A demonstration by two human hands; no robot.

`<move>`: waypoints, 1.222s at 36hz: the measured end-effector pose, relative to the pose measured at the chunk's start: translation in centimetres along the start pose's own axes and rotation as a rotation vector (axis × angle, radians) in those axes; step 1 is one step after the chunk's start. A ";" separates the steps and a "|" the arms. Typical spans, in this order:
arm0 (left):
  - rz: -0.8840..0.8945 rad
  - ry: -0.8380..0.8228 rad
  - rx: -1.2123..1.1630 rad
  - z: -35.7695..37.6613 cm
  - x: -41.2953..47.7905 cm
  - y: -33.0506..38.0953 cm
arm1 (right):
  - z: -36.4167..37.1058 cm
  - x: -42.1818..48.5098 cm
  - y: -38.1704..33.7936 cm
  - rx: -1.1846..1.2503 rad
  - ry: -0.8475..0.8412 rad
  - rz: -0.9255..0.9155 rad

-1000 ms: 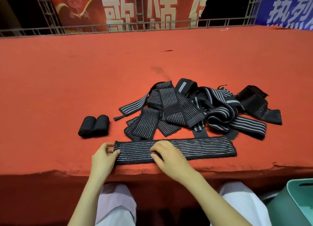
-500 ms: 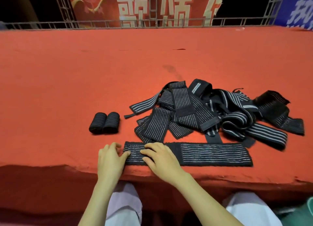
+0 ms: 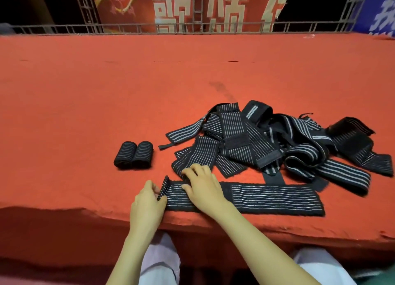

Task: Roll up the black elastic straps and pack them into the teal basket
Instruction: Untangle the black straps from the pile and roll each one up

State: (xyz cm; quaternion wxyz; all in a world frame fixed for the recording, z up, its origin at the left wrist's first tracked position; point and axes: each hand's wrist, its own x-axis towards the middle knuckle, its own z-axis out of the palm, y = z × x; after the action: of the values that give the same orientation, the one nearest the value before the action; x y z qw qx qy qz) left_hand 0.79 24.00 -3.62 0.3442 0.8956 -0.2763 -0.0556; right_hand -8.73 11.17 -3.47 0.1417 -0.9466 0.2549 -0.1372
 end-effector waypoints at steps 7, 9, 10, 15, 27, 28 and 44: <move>-0.064 -0.068 -0.097 -0.6 0.5 0.0 | -0.8 3.6 -0.2 -0.028 -0.022 0.210; -0.078 -0.072 -0.106 -0.7 0.5 0.0 | -1.1 4.3 0.1 -0.043 0.033 0.199; -0.078 -0.074 -0.108 -0.7 0.5 0.0 | -1.1 4.6 0.3 -0.042 0.100 0.187; -0.074 -0.073 -0.107 -0.6 0.5 0.0 | -1.0 5.1 2.2 -0.086 0.463 0.013; 0.110 0.053 0.025 -0.2 -0.9 0.9 | -1.6 0.7 0.8 0.161 0.159 -0.016; 0.130 0.060 0.047 -0.1 -1.0 1.0 | -1.3 0.0 0.5 0.182 0.116 -0.078; 0.161 -0.074 -0.044 -0.1 -0.4 1.0 | 0.6 -4.0 1.7 0.196 -0.016 -0.136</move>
State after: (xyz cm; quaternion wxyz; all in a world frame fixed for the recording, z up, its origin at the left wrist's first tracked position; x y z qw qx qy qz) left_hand 0.04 23.68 -2.98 0.3566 0.8600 -0.3588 -0.0667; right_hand -12.62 11.99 -5.37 0.2259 -0.9444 0.1744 -0.1631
